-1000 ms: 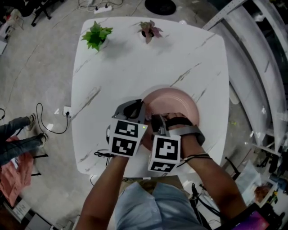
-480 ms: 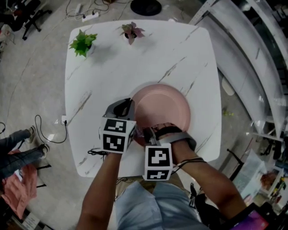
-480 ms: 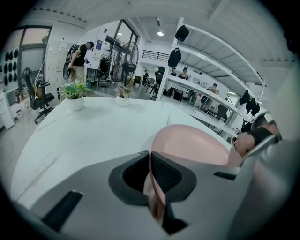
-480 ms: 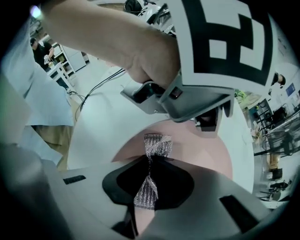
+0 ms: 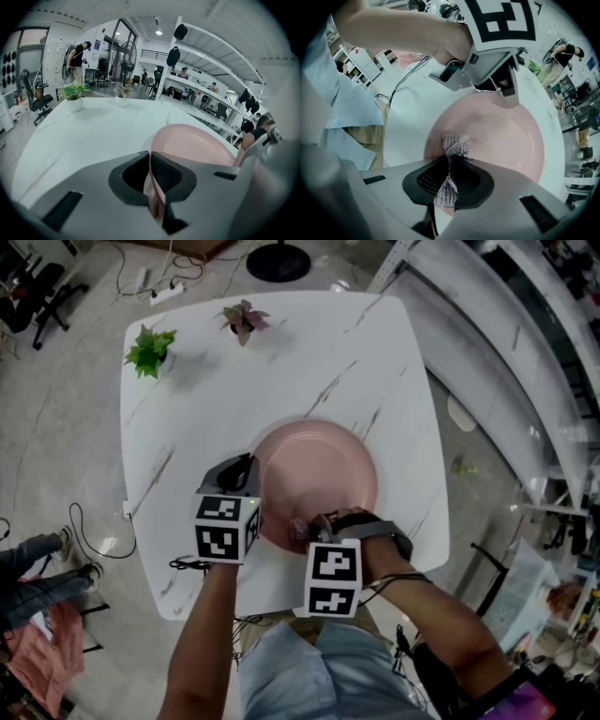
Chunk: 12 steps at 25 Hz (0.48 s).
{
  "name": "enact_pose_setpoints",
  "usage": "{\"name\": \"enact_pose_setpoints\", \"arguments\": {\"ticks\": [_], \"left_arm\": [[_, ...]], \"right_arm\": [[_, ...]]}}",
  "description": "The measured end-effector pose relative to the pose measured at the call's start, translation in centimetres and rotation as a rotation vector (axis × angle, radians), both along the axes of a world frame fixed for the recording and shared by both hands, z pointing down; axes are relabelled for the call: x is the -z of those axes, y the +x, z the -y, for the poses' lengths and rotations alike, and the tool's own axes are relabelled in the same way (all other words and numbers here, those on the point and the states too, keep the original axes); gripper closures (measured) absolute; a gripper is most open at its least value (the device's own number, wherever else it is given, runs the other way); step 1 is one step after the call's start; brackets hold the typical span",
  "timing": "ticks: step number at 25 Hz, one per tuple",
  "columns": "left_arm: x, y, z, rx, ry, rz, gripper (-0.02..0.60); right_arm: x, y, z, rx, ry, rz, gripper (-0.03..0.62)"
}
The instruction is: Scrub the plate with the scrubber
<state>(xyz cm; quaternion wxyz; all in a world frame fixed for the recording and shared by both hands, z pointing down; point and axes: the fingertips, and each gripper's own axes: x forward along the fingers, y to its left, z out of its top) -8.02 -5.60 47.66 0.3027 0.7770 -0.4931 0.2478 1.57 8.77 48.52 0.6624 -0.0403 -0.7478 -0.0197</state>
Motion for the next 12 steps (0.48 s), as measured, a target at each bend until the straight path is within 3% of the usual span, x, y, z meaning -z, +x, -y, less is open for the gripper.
{"name": "enact_pose_setpoints", "arguments": {"ticks": [12], "left_arm": [[0.0, 0.2, -0.4, 0.007, -0.005, 0.002, 0.563]], "right_arm": [[-0.2, 6.0, 5.7, -0.213, 0.06, -0.146, 0.539]]}}
